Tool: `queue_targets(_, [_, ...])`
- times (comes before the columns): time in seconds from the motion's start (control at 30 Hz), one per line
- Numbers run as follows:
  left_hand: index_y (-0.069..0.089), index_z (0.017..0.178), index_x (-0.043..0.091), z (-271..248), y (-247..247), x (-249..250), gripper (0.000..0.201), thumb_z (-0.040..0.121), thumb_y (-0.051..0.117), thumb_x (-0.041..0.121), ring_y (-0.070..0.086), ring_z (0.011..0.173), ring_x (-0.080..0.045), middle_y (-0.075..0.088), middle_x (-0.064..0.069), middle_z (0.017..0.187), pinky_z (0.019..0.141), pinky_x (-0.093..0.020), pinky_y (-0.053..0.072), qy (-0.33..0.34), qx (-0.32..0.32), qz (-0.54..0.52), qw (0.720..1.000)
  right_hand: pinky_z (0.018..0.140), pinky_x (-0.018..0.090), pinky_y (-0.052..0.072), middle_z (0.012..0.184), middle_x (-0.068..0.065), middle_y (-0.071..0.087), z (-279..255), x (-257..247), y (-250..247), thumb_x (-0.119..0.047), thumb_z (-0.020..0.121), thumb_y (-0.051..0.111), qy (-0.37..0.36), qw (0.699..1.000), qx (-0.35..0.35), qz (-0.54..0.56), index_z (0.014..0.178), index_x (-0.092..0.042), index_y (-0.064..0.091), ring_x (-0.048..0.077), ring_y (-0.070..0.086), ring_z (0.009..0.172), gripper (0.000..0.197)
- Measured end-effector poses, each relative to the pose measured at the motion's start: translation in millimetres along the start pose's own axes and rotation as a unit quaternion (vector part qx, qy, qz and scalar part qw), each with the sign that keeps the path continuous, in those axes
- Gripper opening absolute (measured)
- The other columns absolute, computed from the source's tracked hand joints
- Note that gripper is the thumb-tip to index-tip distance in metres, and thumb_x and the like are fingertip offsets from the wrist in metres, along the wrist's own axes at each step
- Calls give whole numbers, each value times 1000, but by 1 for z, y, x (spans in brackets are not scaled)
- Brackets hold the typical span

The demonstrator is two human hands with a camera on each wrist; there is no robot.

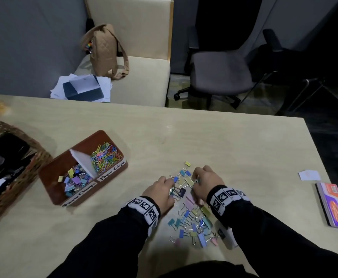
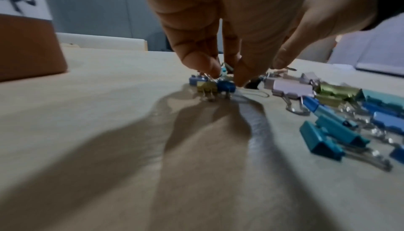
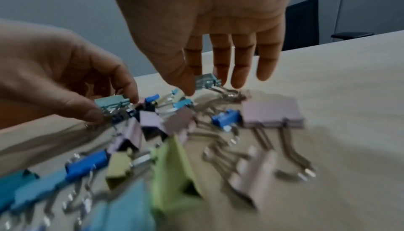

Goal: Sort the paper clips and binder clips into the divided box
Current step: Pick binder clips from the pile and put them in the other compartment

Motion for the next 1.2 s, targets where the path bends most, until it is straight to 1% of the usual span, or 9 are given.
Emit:
queue_targets(0.13, [54,90,21,-27,-28,-27,8,91,52,14,55,85,-16,57,-1,99,80,-27,47,-124,96,-153,976,62,19,42,85,0,58,0,-47,-2,-5,88,42,-13,983,-23,182,92,-13,64,16,56,73,23])
queue_targets(0.23, [52,72,23,-59,-44,-67,24,90,50,8,57,72,-23,61,-5,74,67,-25,43,-221,138,-257,931,44,18,38,69,1,60,-4,-95,7,3,83,37,-18,952,-90,291,73,-17,63,13,48,50,34])
queue_targets(0.4, [60,76,22,-114,-87,-128,19,84,64,6,61,79,-22,66,0,85,75,-24,44,-285,288,-281,870,40,19,35,70,9,59,-10,-180,33,7,83,48,-68,923,-216,312,73,-18,59,16,46,44,29])
queue_targets(0.57, [64,88,21,-135,-121,-165,11,84,64,10,59,89,-23,65,-5,95,77,-26,43,-326,367,-254,833,46,23,41,64,4,55,-20,-253,37,4,85,54,-130,905,-240,326,77,-17,58,14,49,48,24])
queue_targets(0.63, [64,99,19,-136,-128,-173,18,83,66,11,59,91,-22,64,-3,100,80,-28,46,-331,367,-255,831,55,30,49,68,1,54,-20,-273,39,6,85,51,-136,898,-237,346,79,-19,56,18,53,54,26])
queue_targets(0.73, [59,117,13,-135,-130,-176,35,84,64,4,57,92,-17,59,0,100,83,-24,43,-315,357,-286,832,75,35,53,101,4,62,-17,-288,42,5,83,54,-139,901,-215,351,100,-20,58,24,62,84,31])
queue_targets(0.83, [59,121,15,-136,-124,-183,38,86,57,0,63,98,-20,63,-1,102,87,-25,46,-297,351,-294,838,70,25,50,124,10,59,-14,-281,41,10,85,53,-140,892,-192,385,109,-16,58,24,61,103,36])
queue_targets(1.0, [68,92,21,-130,-111,-167,23,85,57,2,60,78,-17,66,0,93,74,-21,43,-231,355,-229,877,46,17,44,82,10,62,-9,-223,21,17,82,46,-119,891,-116,423,78,-16,58,8,57,47,36])
queue_targets(1.2, [61,78,31,-90,-74,-122,24,85,60,8,60,69,-11,65,5,81,68,-22,46,-149,206,-243,936,52,25,45,70,2,62,2,-110,3,6,82,59,-28,936,-2,351,74,-20,63,15,58,54,28])
Point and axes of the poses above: each hand's wrist, its own z-axis towards the middle knuckle, its own y-axis out of the palm, x = y × z, the point moved 4 cm from there along z, towards the middle knuckle
